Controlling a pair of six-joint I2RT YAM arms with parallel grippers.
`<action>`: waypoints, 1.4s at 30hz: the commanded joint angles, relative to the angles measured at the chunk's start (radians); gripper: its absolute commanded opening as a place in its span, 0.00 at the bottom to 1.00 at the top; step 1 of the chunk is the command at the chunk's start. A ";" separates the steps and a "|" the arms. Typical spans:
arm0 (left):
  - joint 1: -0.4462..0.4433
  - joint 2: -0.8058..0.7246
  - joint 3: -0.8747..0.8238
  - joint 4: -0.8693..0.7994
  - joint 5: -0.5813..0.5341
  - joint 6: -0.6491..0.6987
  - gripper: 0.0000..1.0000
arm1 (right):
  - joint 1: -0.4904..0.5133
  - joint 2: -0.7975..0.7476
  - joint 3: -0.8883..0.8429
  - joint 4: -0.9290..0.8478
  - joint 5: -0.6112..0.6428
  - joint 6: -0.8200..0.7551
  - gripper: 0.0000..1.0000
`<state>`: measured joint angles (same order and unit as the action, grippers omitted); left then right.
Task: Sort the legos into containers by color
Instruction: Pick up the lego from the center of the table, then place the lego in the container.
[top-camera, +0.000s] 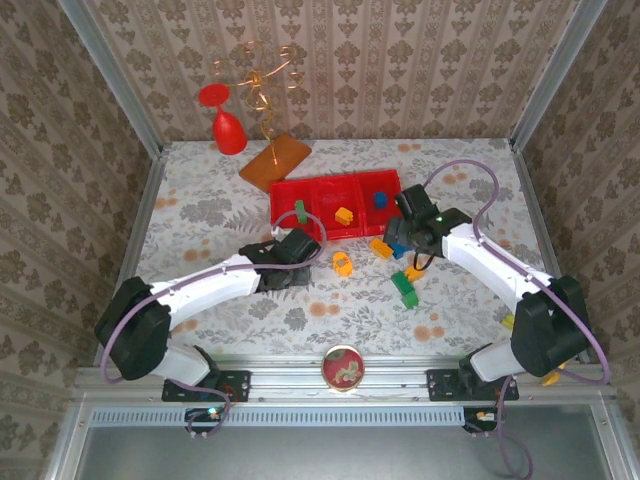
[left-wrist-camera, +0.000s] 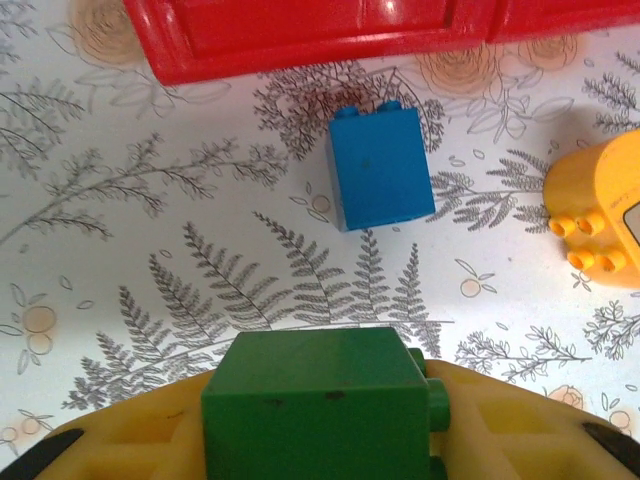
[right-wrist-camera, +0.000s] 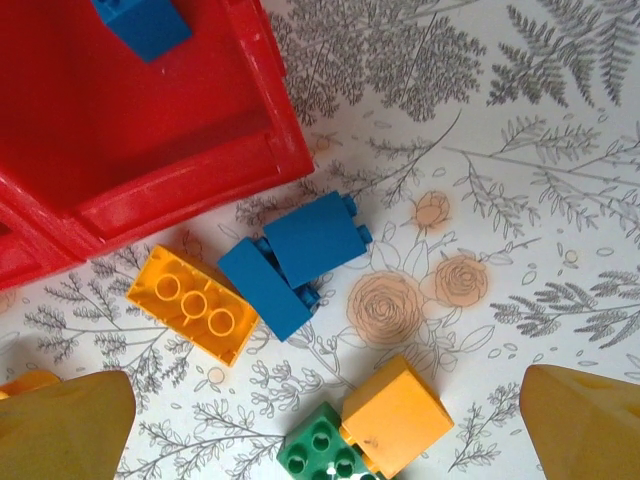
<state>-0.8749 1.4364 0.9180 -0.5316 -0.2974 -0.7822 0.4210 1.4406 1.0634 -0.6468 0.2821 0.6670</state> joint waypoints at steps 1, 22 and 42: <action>0.011 -0.021 0.033 -0.024 -0.068 0.046 0.40 | 0.017 -0.034 -0.018 0.027 -0.013 0.028 1.00; 0.249 -0.004 0.184 0.162 0.031 0.333 0.39 | 0.080 -0.043 -0.020 0.001 0.006 0.073 1.00; 0.345 0.182 0.314 0.196 0.146 0.422 0.40 | 0.107 0.019 0.036 -0.030 0.006 0.091 1.00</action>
<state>-0.5411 1.5986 1.1896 -0.3496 -0.1776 -0.3939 0.5182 1.4410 1.0679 -0.6392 0.2768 0.7376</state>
